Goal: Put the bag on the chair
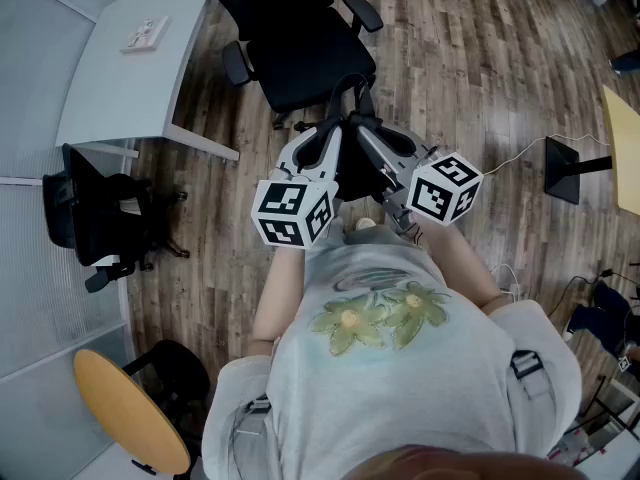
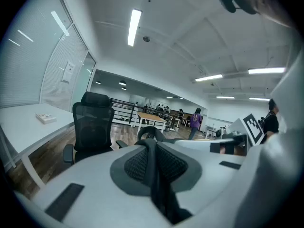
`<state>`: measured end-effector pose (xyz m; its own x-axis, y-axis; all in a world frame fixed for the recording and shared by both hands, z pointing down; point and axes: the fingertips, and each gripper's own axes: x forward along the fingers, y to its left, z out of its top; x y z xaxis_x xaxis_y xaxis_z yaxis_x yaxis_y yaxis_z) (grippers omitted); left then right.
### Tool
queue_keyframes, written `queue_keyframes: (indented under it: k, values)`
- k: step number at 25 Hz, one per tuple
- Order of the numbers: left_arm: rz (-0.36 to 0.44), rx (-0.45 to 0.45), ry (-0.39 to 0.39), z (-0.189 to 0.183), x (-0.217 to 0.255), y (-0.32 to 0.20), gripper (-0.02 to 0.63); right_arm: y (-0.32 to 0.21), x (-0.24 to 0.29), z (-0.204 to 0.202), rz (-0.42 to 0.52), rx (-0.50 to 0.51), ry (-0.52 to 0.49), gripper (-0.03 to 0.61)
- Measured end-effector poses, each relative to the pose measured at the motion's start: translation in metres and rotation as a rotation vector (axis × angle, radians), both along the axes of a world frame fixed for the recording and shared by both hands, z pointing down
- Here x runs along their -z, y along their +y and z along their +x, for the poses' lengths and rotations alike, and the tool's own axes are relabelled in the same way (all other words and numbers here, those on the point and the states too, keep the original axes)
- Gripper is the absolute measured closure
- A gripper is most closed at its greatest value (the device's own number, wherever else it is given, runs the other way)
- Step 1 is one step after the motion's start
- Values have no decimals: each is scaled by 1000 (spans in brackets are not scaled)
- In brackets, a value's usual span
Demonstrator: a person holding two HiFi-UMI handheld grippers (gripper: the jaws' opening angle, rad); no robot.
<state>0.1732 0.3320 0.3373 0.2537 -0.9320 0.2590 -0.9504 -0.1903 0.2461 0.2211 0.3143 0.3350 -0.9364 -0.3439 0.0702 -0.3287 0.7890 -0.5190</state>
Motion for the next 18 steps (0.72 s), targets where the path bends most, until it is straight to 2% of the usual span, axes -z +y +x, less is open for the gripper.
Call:
queue_keyframes:
  k: [8, 18]
  values:
    - [-16, -24, 28, -13, -7, -26, 565, -23, -8, -10, -19, -27, 15, 537]
    - [-86, -144, 48, -42, -28, -82, 566, -79, -26, -39, -77, -119, 50, 537]
